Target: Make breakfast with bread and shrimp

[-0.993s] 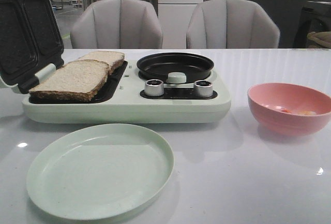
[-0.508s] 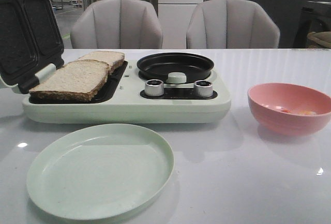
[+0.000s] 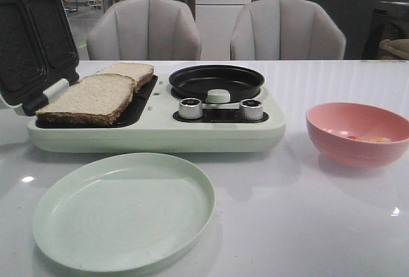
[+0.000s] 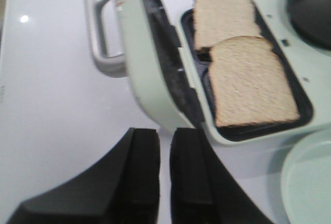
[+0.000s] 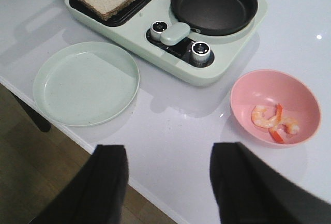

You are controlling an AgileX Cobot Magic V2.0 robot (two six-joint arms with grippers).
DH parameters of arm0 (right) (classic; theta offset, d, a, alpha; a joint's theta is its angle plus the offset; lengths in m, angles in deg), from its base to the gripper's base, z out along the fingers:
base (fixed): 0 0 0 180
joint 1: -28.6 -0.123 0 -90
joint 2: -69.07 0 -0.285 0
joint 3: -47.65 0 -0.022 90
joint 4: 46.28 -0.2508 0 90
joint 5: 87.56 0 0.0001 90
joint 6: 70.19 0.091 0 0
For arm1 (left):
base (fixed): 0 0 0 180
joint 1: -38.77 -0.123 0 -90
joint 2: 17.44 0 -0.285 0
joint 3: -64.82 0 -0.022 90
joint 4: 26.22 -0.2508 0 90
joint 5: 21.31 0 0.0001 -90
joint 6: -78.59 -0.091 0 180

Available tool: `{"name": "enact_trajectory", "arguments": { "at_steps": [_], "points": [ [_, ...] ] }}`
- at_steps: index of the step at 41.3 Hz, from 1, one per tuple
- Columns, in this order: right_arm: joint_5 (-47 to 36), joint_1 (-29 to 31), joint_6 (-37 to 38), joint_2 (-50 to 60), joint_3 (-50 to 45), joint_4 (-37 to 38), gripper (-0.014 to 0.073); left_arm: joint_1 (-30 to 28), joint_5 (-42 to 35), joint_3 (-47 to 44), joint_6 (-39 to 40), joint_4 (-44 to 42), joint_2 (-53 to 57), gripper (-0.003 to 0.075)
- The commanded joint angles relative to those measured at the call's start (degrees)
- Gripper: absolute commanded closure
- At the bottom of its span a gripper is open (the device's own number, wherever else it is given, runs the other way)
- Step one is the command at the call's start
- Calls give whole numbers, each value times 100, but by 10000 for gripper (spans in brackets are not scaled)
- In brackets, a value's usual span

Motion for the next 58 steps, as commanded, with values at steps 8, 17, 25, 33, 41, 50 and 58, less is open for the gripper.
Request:
{"name": "enact_trajectory", "arguments": {
  "at_steps": [8,17,25,33,41,50,58],
  "points": [
    [-474,2,-24,-1,153,33,121,-1344,-913,428,70,506,-832,555],
    [-474,2,-24,-1,153,33,121,-1842,-938,854,-327,1258,-1823,555],
    [-474,2,-24,-1,153,33,121,-1881,-939,1374,-710,2008,-2663,555],
    [-474,2,-24,-1,153,33,121,-1881,-752,1789,-1484,3107,-3175,555],
    [-469,2,-24,-1,153,33,121,-1747,-705,1802,-2118,3721,-3204,555],
    [-469,2,-24,-1,153,33,121,-1295,-570,1802,-2382,3820,-3204,555],
    [-469,2,-24,-1,153,33,121,-802,-561,1802,-2390,3820,-3204,555]
  ]
}}
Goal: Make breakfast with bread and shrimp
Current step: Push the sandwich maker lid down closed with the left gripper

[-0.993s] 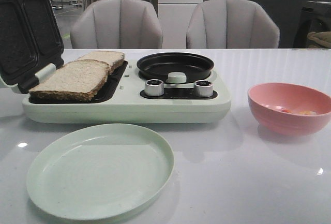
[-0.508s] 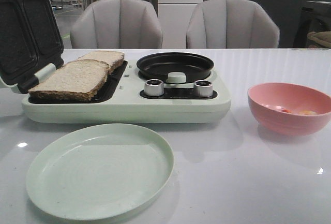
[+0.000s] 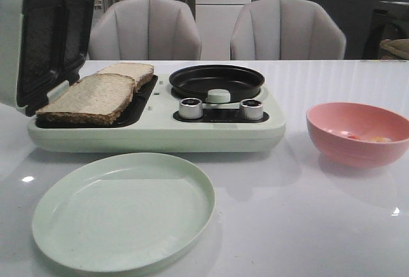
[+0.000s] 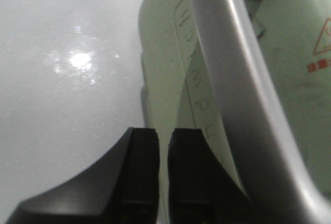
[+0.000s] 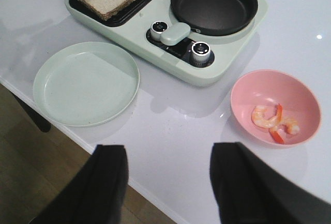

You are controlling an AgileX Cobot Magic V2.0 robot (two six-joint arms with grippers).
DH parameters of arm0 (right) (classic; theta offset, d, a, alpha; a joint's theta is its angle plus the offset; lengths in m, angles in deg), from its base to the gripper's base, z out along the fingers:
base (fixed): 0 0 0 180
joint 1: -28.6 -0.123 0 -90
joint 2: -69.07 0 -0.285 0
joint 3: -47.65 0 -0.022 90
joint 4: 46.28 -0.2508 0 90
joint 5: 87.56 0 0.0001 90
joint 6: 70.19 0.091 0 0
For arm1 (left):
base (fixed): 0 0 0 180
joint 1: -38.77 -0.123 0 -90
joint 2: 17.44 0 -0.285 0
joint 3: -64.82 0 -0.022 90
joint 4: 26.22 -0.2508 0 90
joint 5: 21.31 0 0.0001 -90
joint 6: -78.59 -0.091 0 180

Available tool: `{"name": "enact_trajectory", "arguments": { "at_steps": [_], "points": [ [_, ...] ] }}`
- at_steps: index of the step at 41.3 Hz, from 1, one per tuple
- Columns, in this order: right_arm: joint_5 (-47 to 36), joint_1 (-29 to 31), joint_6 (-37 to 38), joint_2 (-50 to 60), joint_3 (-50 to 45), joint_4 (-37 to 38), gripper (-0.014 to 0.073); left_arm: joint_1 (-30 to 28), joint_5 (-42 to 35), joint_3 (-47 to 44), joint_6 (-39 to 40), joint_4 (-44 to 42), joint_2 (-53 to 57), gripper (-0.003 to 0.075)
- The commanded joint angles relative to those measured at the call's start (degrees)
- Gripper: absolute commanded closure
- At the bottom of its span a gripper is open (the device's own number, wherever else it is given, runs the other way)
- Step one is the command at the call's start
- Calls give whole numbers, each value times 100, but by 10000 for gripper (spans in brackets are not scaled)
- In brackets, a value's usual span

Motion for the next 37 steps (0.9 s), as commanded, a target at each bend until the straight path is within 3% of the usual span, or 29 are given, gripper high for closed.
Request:
{"name": "enact_trajectory", "arguments": {
  "at_steps": [1,20,37],
  "points": [
    [-469,2,-34,-1,153,33,121,247,-163,220,-12,254,283,555],
    [-469,2,-34,-1,153,33,121,987,61,220,-394,298,303,555],
    [-469,2,-34,-1,153,33,121,1915,251,-142,-570,486,1052,555]
  ]
}}
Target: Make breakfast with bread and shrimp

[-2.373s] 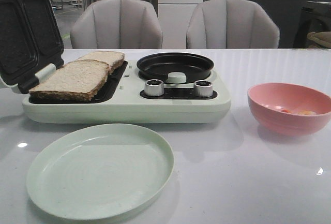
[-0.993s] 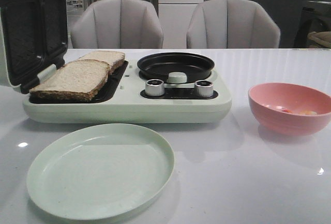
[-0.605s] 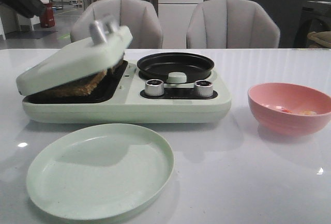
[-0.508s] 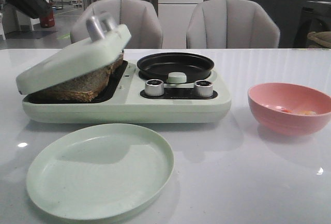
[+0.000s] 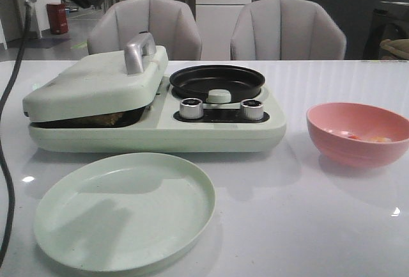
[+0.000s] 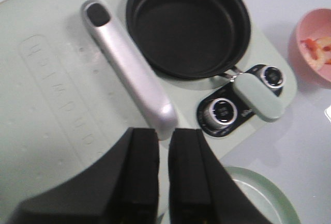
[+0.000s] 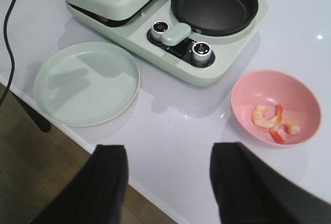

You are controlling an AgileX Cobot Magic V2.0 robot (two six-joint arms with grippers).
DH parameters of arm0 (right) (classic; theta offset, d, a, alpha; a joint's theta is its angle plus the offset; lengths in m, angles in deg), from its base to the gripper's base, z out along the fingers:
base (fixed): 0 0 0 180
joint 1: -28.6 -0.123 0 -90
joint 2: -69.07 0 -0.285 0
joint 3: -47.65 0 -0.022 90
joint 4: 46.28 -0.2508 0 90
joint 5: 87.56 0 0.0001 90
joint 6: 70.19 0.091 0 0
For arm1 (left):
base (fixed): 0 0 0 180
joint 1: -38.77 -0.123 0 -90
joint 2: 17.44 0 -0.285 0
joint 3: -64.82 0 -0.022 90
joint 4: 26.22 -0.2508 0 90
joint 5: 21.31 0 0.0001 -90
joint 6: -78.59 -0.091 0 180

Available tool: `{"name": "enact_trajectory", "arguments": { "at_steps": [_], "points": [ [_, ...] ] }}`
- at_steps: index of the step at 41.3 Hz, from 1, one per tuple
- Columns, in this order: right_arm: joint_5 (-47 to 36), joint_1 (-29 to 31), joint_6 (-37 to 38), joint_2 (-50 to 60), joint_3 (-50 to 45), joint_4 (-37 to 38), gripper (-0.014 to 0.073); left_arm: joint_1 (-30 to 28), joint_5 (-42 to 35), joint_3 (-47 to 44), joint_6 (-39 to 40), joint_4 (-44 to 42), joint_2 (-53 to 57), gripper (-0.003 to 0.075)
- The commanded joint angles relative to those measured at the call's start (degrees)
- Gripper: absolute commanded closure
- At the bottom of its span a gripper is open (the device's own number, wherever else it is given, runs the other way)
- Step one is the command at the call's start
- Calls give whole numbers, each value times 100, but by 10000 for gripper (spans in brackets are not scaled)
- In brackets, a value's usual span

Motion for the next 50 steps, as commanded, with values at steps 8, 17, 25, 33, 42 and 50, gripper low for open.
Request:
{"name": "enact_trajectory", "arguments": {
  "at_steps": [8,17,25,33,42,50],
  "points": [
    [-469,2,-34,-1,153,33,121,740,-385,-865,-210,71,1268,555],
    [-469,2,-34,-1,153,33,121,1652,-505,-1783,-210,-137,2212,555],
    [-473,2,-34,-1,153,33,121,2394,-764,-2620,31,-472,3159,555],
    [-473,2,-34,-1,153,33,121,2434,-1026,-3233,1326,-1736,3996,555],
    [-458,2,-34,-1,153,-5,121,2182,-1220,-3508,2822,-3038,4594,555],
    [-571,2,-34,-7,153,-5,121,2105,-1233,-3508,2822,-3038,4666,555]
  ]
}}
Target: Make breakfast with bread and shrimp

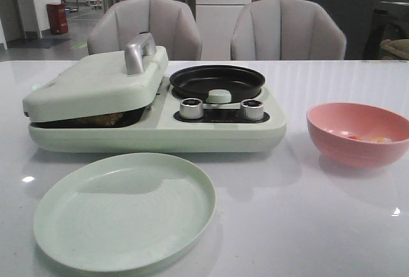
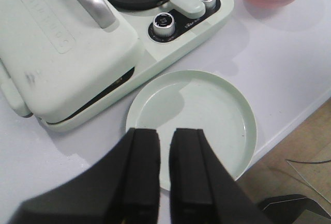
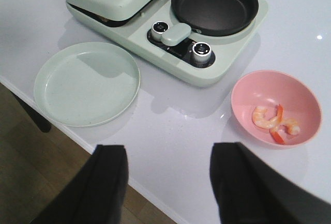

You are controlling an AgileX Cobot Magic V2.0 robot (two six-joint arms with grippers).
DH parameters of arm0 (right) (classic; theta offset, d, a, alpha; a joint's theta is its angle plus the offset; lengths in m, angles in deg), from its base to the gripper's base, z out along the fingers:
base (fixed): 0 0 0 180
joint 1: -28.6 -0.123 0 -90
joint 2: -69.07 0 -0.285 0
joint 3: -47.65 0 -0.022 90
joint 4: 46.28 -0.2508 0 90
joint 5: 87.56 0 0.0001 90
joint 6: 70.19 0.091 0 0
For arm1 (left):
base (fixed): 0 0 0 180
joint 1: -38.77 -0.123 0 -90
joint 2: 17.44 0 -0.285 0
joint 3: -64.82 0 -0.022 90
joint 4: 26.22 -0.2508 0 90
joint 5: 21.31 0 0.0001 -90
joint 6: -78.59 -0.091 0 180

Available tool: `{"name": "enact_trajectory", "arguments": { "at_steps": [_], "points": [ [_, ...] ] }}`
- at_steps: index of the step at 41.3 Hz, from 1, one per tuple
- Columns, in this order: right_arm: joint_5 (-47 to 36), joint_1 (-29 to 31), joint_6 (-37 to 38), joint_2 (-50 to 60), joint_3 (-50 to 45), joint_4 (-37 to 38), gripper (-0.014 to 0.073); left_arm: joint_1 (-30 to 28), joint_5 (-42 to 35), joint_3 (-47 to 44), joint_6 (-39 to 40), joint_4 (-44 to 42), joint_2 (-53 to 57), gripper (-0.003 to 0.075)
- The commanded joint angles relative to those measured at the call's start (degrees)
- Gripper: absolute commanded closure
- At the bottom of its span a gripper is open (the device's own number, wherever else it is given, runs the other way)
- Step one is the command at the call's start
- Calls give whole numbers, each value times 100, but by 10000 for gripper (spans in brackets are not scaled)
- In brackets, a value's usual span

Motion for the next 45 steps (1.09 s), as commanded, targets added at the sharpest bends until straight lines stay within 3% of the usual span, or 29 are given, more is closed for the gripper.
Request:
{"name": "enact_trajectory", "arguments": {
  "at_steps": [1,12,20,28,34,39,45],
  "points": [
    [-591,7,-19,-19,153,15,121,-4,-442,147,89,14,62,555],
    [-741,496,991,-689,169,984,121,-4,-442,147,89,14,-135,555],
    [-383,1516,1005,-1517,276,809,121,-4,-442,147,89,-10,-212,555],
    [-182,2599,233,-2619,747,68,121,-4,-431,147,89,-10,-212,555],
    [-26,3292,-731,-3420,1180,-996,121,-4,-421,147,89,-10,-212,555],
    [58,3606,-1413,-4021,1502,-1728,121,-4,-421,147,89,-10,-212,555],
    [60,3797,-1712,-4694,1931,-1924,121,-4,-421,147,89,-10,-212,555]
  ]
}}
